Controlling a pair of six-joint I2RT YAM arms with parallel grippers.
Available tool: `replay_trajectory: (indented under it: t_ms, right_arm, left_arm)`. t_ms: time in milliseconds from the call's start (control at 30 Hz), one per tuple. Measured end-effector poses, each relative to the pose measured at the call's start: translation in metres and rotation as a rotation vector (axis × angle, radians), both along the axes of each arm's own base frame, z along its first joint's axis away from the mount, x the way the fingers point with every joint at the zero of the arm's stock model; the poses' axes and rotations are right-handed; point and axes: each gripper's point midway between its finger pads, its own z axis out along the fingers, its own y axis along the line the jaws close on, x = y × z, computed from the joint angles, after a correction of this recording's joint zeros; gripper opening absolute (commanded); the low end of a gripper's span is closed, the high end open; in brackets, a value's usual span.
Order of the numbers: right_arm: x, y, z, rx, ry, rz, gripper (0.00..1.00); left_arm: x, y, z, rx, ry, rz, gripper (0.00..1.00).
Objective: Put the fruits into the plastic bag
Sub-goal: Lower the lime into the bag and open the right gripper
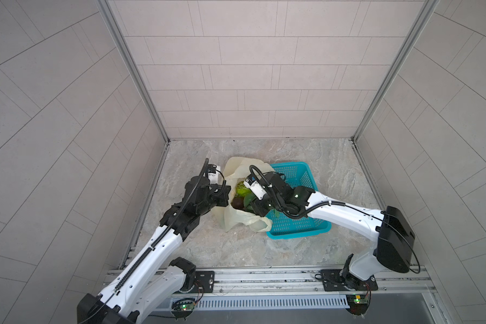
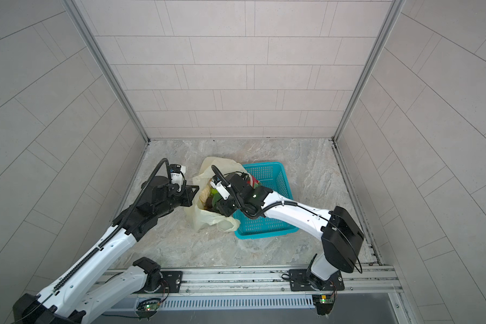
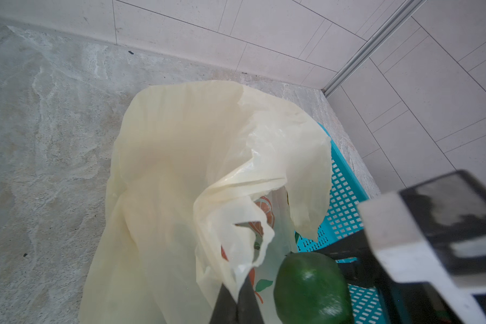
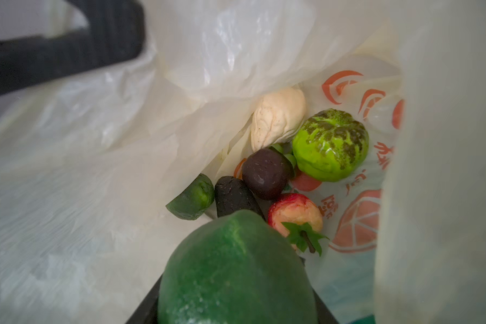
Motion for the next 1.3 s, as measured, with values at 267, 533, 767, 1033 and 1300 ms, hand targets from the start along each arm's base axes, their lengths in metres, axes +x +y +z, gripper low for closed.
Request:
replay_trajectory:
  t_ms: [267,533,767,1033,1300]
  right_arm:
    - [0.020,0.044,-0.034,-0.030,0.078,0.044,0.67]
    - [0.021,0.054,-0.037,-0.033,0.090,0.049,0.98]
    - [0.015,0.039,-0.003,0.005,0.026,0.036,0.97]
    - [0.005,0.011,0.055,0.091,-0.096,0.015,0.96]
    - [0.011,-0.037,0.075,0.087,-0.189,-0.101,0.96]
  left_arm:
    - [-0.005,0.002,0.012,-0.011,-0.041,-0.007,0.00]
    - [-0.004,0.007,0.009,0.004,-0.039,0.019,0.00]
    - [-0.001,0.011,0.008,0.018,-0.043,0.047,0.00]
    - [0.001,0.016,0.006,0.032,-0.042,0.074,0.00]
    - [0.003,0.017,0.002,0.044,-0.031,0.085,0.00]
